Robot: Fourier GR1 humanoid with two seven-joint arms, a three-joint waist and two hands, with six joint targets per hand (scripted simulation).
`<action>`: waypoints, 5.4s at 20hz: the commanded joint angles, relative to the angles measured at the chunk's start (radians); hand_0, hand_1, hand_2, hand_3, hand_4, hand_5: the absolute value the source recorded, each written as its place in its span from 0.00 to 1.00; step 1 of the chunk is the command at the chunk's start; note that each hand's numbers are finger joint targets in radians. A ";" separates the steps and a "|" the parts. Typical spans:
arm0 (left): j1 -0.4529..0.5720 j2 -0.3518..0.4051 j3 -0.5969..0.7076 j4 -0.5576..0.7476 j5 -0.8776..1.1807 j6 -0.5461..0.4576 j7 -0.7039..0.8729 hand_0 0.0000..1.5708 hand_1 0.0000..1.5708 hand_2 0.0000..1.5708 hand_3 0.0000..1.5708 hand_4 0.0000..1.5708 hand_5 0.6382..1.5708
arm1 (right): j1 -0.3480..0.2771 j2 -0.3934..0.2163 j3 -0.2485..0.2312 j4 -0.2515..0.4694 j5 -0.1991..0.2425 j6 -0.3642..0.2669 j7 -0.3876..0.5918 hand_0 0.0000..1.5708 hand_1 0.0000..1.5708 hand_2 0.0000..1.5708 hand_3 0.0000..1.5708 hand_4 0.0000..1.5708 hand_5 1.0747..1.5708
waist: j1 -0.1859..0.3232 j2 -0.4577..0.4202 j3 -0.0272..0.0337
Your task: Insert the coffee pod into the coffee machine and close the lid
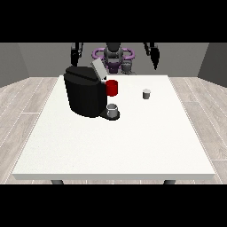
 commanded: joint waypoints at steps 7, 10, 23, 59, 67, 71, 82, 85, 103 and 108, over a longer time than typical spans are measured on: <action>-0.069 0.287 -0.040 0.034 -0.188 -0.170 -0.049 0.00 0.00 0.00 0.00 0.00 1.00 | -0.079 -0.018 -0.079 0.022 0.044 -0.090 -0.024 0.00 0.00 0.00 0.00 0.00 1.00 | -0.067 0.062 -0.0083; -0.163 0.314 -0.019 0.095 -0.211 -0.178 -0.028 0.00 0.00 0.00 0.00 0.00 1.00 | -0.111 0.044 -0.013 0.020 0.120 -0.160 -0.041 0.00 0.00 0.00 0.00 0.00 1.00 | -0.096 0.120 -0.0091; -0.354 0.392 -0.018 0.454 -0.362 -0.231 -0.086 0.00 0.00 0.00 0.00 0.00 1.00 | -0.151 0.088 0.047 -0.001 0.142 -0.175 -0.034 0.00 0.00 0.00 0.00 0.00 1.00 | -0.167 0.221 -0.0090; -0.602 0.323 -0.119 0.899 -0.864 -0.002 -0.262 0.73 0.73 0.80 0.74 0.30 1.00 | -0.262 0.076 -0.025 0.294 0.105 -0.165 -0.036 0.00 0.00 0.00 0.00 0.00 1.00 | -0.133 0.199 -0.0093; -0.680 0.245 -0.078 0.844 -0.764 -0.179 -0.226 0.92 0.92 0.91 0.86 0.34 1.00 | -0.237 0.088 -0.018 0.366 0.148 -0.224 0.009 0.00 0.00 0.00 0.00 0.00 1.00 | -0.110 0.101 -0.0089; -0.706 0.240 -0.099 0.803 -0.751 -0.330 -0.196 0.88 0.88 0.88 0.84 0.31 1.00 | -0.239 0.056 -0.021 0.397 0.173 -0.220 0.067 0.00 0.00 0.00 0.00 0.00 1.00 | -0.084 0.018 -0.0088; -0.878 0.226 -0.045 0.777 -0.748 -0.421 -0.080 0.89 0.89 0.89 0.85 0.38 1.00 | -0.281 0.067 0.002 0.412 0.169 -0.189 0.042 0.00 0.00 0.00 0.00 0.00 1.00 | -0.149 0.014 -0.0089; -0.979 0.262 0.021 0.779 -0.712 -0.416 -0.108 0.90 0.90 0.90 0.88 0.34 1.00 | -0.313 0.087 0.001 0.406 0.170 -0.209 -0.012 0.00 0.00 0.00 0.00 0.00 1.00 | -0.184 0.105 -0.0089; -1.182 0.348 0.112 0.865 -0.703 -0.432 -0.036 0.79 0.79 0.82 0.79 0.30 1.00 | -0.415 0.011 -0.042 0.260 0.136 -0.164 0.009 0.00 0.00 0.00 0.00 0.02 1.00 | -0.309 0.231 -0.0088; -1.204 0.380 0.126 0.900 -0.700 -0.451 -0.052 0.76 0.76 0.82 0.79 0.31 1.00 | -0.429 -0.003 -0.057 0.236 0.108 -0.133 0.052 0.00 0.00 0.00 0.00 0.12 1.00 | -0.328 0.253 -0.0089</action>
